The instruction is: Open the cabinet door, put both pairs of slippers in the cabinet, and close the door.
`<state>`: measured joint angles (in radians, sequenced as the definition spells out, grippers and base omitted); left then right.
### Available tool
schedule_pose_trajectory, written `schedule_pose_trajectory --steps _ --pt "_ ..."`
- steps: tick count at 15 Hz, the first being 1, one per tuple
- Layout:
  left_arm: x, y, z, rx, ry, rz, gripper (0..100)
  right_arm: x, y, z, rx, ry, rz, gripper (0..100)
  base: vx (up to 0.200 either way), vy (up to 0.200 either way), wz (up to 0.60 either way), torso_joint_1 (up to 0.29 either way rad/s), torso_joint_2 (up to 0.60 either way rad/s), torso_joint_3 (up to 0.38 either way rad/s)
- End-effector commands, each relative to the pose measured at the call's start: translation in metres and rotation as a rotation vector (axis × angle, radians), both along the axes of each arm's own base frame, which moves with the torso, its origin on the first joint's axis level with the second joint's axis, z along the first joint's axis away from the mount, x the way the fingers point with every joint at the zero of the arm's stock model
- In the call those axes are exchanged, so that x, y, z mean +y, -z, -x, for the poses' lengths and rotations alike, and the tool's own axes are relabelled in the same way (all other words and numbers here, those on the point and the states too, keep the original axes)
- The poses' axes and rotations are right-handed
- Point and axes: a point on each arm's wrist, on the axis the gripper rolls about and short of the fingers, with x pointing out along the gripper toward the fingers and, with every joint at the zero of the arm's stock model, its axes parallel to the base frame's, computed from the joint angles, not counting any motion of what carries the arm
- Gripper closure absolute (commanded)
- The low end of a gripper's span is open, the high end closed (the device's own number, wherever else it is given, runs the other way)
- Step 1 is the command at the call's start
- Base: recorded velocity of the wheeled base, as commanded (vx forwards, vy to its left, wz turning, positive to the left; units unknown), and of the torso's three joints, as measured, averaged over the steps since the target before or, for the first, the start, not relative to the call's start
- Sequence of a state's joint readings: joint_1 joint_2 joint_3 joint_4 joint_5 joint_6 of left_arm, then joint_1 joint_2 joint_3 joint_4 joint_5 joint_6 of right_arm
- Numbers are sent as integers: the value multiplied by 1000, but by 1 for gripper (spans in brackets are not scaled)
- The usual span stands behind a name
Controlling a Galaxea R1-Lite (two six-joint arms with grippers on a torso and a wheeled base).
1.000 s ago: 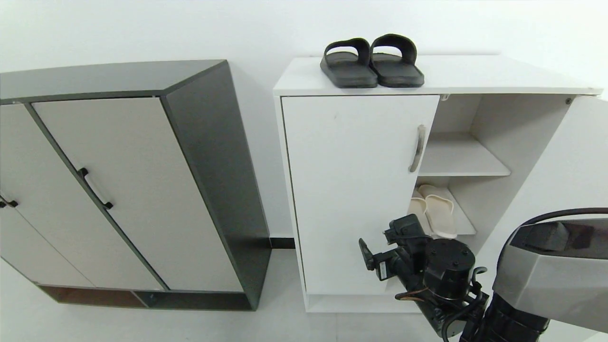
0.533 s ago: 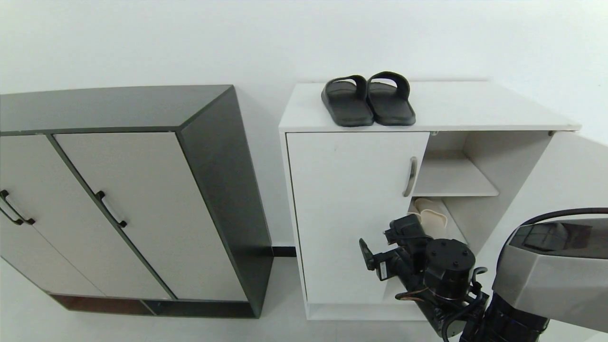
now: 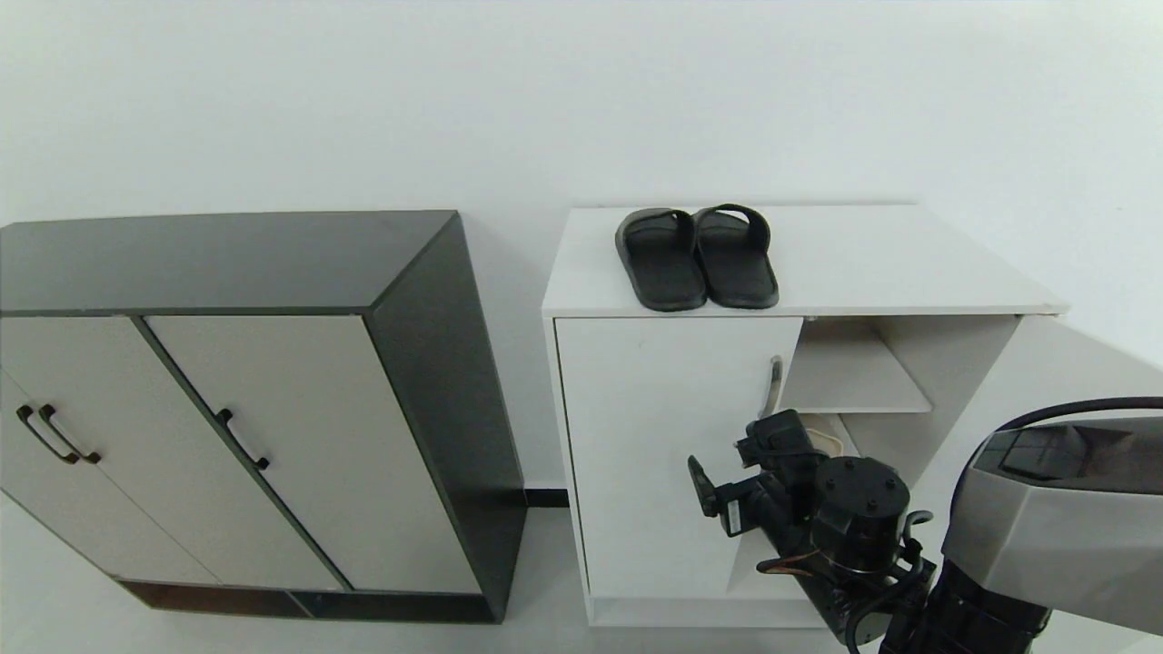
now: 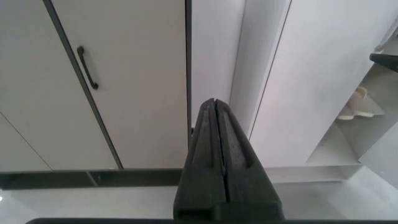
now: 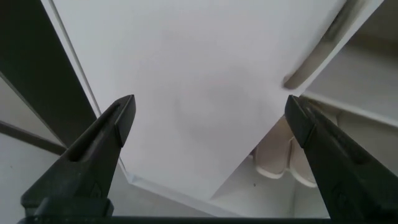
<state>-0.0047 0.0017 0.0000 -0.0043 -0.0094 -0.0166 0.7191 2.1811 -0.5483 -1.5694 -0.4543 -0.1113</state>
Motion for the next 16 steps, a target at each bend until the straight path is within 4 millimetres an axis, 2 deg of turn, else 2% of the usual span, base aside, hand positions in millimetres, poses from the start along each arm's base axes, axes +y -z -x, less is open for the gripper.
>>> schedule_pose_trajectory --steps 1,4,7,10,14,16 --pt "0 0 0 -1 0 0 100 0 0 0 0 0 -1 0 0 0 0 212 -515 -305" --pt "0 0 0 -1 0 0 100 0 -1 0 -5 0 -5 0 0 0 0 217 -536 -312" --pt "0 0 0 -1 1 -6 100 1 -8 2 -15 -71 -19 0 0 0 0 235 -548 -310" --pt "0 0 0 -1 3 -6 100 2 -13 3 -34 -86 -10 0 0 0 0 72 -168 -95" --pt "0 0 0 -1 6 -15 100 7 -41 15 -113 -119 -4 0 0 0 0 0 0 0" --pt "0 0 0 -1 6 -18 100 13 -56 9 -46 -104 -16 0 0 0 0 0 0 0"
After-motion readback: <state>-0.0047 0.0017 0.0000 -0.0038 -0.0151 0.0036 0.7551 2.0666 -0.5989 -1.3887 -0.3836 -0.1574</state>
